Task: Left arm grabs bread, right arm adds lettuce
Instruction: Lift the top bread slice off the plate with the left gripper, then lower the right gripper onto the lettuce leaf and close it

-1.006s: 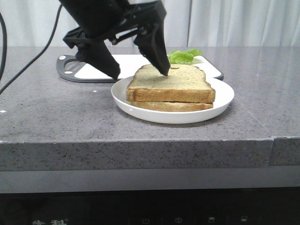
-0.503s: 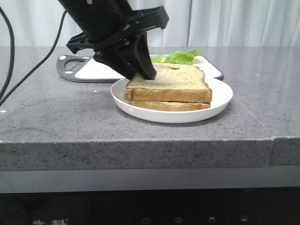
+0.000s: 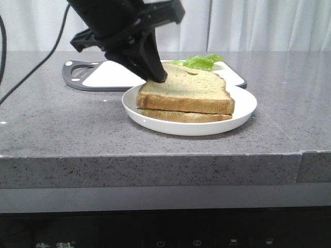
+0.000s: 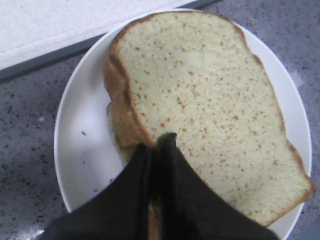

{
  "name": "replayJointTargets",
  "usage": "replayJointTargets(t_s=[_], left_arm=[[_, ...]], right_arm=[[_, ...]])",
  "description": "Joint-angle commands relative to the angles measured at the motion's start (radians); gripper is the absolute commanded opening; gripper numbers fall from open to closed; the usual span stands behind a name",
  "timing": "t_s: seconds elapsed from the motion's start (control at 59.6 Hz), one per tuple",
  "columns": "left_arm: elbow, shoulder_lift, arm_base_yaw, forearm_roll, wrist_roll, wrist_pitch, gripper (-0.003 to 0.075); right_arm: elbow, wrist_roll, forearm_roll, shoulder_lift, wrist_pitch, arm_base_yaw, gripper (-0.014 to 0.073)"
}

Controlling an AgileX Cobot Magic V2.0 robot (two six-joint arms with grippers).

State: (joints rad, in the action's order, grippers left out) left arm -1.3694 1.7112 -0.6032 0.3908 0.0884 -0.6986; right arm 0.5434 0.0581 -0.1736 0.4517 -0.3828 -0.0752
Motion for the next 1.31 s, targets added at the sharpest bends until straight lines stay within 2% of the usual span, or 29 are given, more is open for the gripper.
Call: replayJointTargets(t_s=[0.0, 0.101, 0.251, 0.503, 0.821, 1.039, 1.291], left_arm=[[-0.026, -0.092, -0.004, 0.01, -0.003, 0.038, -0.002], [-0.026, -0.131, -0.004, -0.004, -0.003, 0.074, -0.0021], [0.009, -0.223, -0.004, -0.12, -0.011, 0.188, -0.0021], [0.259, -0.467, 0.005, -0.242, -0.012, 0.486, -0.0021], [0.545, -0.727, 0.086, -0.267, -0.012, 0.699, -0.0021], [0.623, -0.835, 0.164, -0.267, -0.012, 0.716, -0.002], [0.629, -0.847, 0.164, -0.267, -0.012, 0.716, -0.002]], right_arm=[[0.037, 0.0, 0.002, 0.011, 0.072, 0.006, 0.0553], [0.037, 0.0, 0.002, 0.011, 0.072, 0.006, 0.0553], [0.037, 0.0, 0.002, 0.012, 0.072, 0.006, 0.0553], [0.069, 0.05, 0.002, 0.104, 0.082, 0.003, 0.0553], [0.245, 0.114, 0.002, 0.462, 0.107, -0.018, 0.0553], [0.442, 0.238, 0.002, 0.754, 0.155, -0.073, 0.0553], [0.759, 0.326, 0.002, 1.098, 0.126, -0.118, 0.0553]])
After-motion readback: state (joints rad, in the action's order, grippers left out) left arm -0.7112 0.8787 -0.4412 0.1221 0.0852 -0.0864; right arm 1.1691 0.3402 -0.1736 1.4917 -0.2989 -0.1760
